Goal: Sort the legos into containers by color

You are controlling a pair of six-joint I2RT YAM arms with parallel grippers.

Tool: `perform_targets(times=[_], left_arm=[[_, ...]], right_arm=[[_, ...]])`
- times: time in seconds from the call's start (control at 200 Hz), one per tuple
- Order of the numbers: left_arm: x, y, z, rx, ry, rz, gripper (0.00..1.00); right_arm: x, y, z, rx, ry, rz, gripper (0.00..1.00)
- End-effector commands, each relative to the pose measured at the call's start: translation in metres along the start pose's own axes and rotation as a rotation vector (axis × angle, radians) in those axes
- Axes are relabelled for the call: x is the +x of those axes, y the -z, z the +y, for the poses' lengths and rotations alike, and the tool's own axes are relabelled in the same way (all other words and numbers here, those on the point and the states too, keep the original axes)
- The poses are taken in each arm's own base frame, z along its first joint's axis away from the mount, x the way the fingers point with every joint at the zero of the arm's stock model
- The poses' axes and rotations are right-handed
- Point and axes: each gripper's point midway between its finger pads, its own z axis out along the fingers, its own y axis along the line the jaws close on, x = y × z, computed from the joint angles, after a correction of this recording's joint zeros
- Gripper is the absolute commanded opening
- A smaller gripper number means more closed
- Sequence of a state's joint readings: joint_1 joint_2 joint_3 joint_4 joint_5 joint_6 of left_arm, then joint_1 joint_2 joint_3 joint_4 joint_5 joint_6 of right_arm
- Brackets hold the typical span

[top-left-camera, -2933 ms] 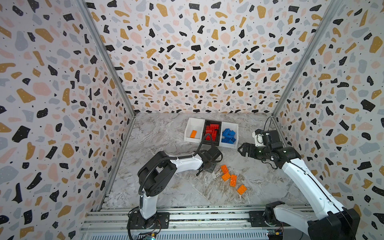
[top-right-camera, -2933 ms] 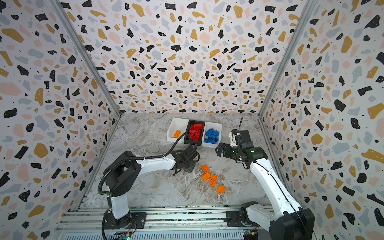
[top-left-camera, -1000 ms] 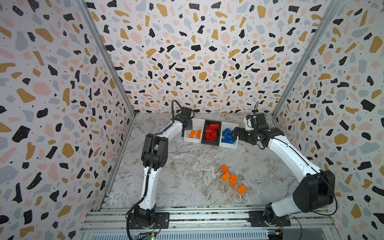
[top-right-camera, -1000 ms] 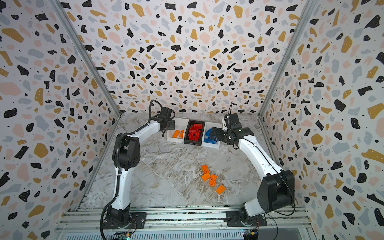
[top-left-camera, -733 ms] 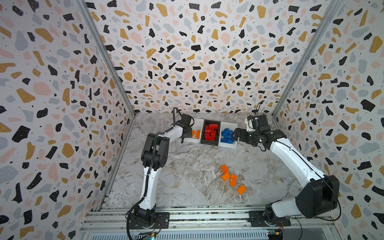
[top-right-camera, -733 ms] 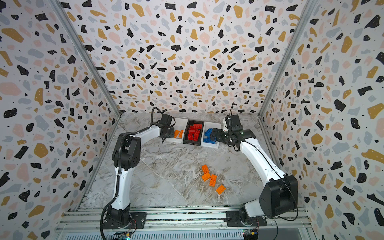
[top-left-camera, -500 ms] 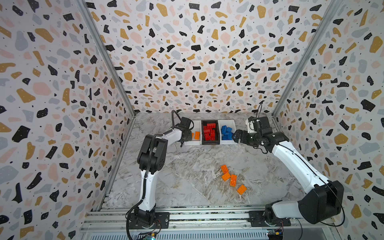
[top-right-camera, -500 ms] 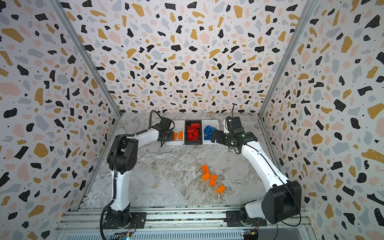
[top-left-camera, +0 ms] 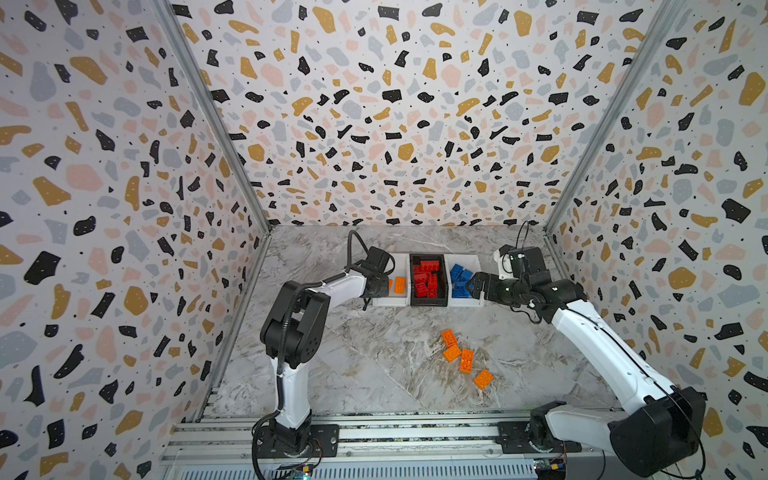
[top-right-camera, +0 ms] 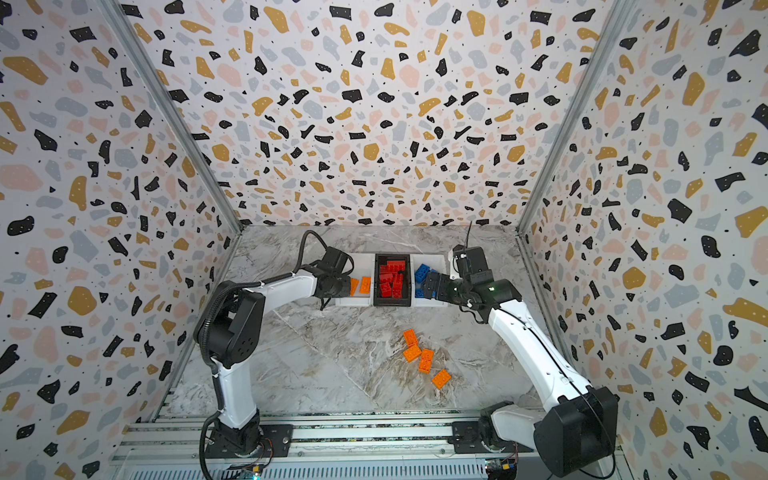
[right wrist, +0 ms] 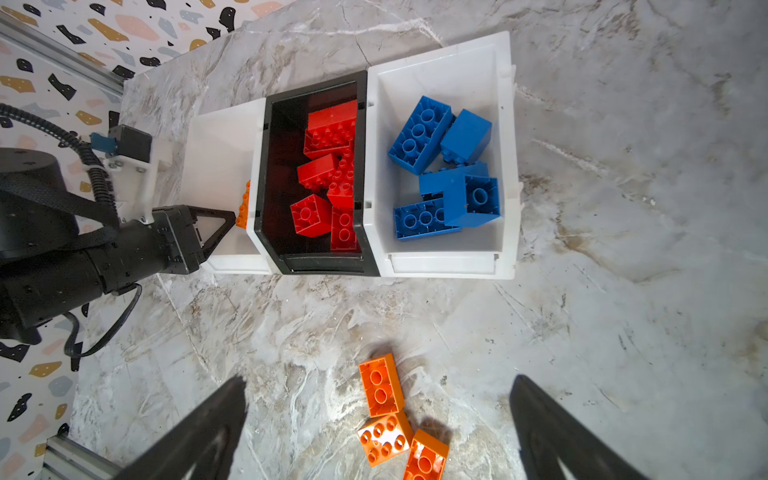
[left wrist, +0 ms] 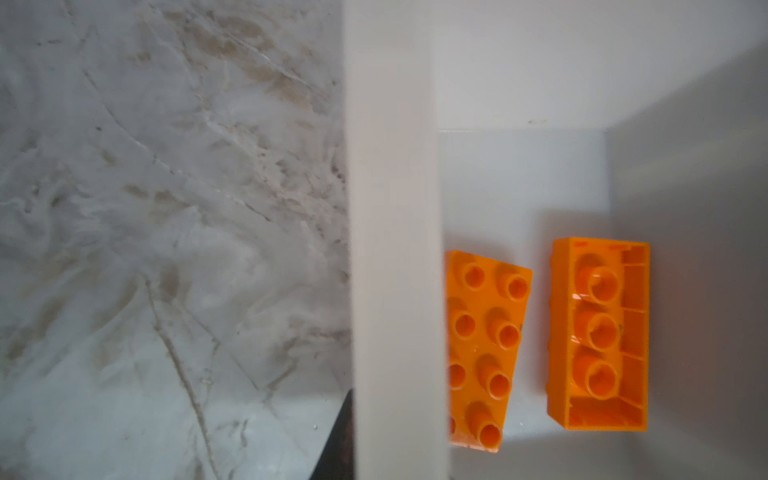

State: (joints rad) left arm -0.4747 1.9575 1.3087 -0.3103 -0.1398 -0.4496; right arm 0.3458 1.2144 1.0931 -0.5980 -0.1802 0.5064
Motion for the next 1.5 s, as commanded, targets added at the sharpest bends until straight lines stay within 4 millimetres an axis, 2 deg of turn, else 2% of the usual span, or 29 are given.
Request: perform_targets(times=[0.0, 0.165, 0.29, 0.41, 0.481, 0.626, 0.791, 0.921, 1.036, 1.156, 1.261, 1.422, 1.497], left_arm=[[-0.019, 0.014, -0.024, 0.067, 0.048, -0.095, 0.22], [-0.004, 0.015, -0.040, 0.073, 0.089, -0.077, 0.24], [0.008, 0.023, -0.046, 0.085, 0.096, -0.073, 0.28], [0.005, 0.044, -0.046, 0.108, 0.102, -0.108, 0.57], [-0.001, 0.060, -0.048, 0.131, 0.093, -0.138, 0.78], [-0.014, 0.096, -0.039, 0.114, 0.063, -0.194, 1.00], [-0.014, 0.140, -0.016, 0.108, 0.055, -0.329, 1.00], [0.003, 0.174, 0.009, 0.145, 0.122, -0.459, 1.00], [0.026, 0.197, 0.031, 0.210, 0.220, -0.559, 1.00], [0.053, 0.203, 0.052, 0.228, 0.292, -0.596, 1.00], [0.068, 0.204, 0.064, 0.220, 0.324, -0.599, 1.00], [0.074, 0.204, 0.070, 0.205, 0.335, -0.591, 1.00], [0.073, 0.206, 0.070, 0.205, 0.335, -0.594, 1.00]], right_arm=[[0.014, 0.005, 0.004, -0.011, 0.010, 0.024, 0.99], [0.037, 0.000, 0.006, -0.017, 0.034, 0.084, 1.00], [0.059, -0.010, 0.009, -0.025, 0.060, 0.134, 0.95], [0.083, -0.025, 0.013, -0.022, 0.099, 0.200, 0.89], [0.096, -0.035, 0.013, -0.012, 0.119, 0.234, 0.86], [0.118, -0.054, 0.020, -0.009, 0.168, 0.296, 0.79], [0.133, -0.074, 0.026, 0.003, 0.197, 0.337, 0.74], [0.134, -0.086, 0.020, 0.054, 0.240, 0.352, 0.74], [0.138, -0.098, 0.012, 0.102, 0.272, 0.388, 0.72], [0.143, -0.110, 0.008, 0.120, 0.274, 0.412, 0.69], [0.142, -0.118, 0.009, 0.123, 0.272, 0.415, 0.63], [0.144, -0.132, 0.005, 0.159, 0.285, 0.445, 0.42], [0.139, -0.134, 0.007, 0.167, 0.289, 0.442, 0.33]])
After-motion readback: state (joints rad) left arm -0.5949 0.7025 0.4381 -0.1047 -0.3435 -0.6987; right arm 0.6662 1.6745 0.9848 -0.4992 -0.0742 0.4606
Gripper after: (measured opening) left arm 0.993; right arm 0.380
